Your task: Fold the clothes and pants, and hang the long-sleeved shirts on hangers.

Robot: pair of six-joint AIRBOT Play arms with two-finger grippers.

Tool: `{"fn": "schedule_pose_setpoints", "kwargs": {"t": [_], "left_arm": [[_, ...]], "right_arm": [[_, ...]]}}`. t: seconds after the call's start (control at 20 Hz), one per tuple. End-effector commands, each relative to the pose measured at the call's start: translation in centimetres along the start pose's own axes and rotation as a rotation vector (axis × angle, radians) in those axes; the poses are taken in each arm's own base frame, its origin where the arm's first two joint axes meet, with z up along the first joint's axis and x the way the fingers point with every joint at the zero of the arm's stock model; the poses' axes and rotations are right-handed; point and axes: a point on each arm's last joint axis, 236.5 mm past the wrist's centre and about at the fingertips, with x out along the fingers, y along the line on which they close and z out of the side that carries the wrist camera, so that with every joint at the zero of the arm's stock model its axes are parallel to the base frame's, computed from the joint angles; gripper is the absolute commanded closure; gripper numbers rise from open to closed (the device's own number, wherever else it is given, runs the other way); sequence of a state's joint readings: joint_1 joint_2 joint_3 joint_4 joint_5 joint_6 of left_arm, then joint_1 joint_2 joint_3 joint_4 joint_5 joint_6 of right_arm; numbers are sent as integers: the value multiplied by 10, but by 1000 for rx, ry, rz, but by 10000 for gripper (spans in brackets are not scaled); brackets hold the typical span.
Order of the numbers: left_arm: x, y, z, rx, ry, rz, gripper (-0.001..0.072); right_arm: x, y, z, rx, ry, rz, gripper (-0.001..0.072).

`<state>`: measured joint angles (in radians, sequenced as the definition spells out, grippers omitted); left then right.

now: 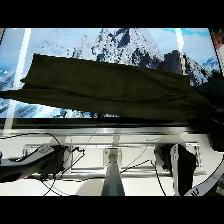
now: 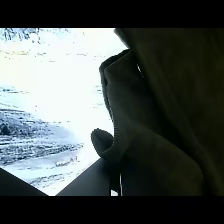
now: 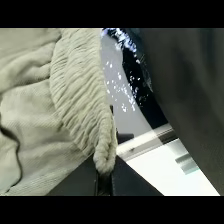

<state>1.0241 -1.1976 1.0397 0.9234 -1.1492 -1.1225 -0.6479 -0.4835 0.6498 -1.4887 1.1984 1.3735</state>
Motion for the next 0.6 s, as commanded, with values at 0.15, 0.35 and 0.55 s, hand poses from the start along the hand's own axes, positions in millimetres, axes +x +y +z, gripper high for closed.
{"fn": "schedule_pose_setpoints", "kwargs": {"t": [0.15,0.35,0.55], "left_arm": [[-5,-14,72,-115,-254,26,692],[27,-64,98,-30,-248,16,692],[94,-98,103,-41,-189,-6,692]], "right_arm": [[-21,-3,91,467,-398,79,685],[3,12,115,597,-398,203,685],[64,10,119,709,-301,221,685]]}}
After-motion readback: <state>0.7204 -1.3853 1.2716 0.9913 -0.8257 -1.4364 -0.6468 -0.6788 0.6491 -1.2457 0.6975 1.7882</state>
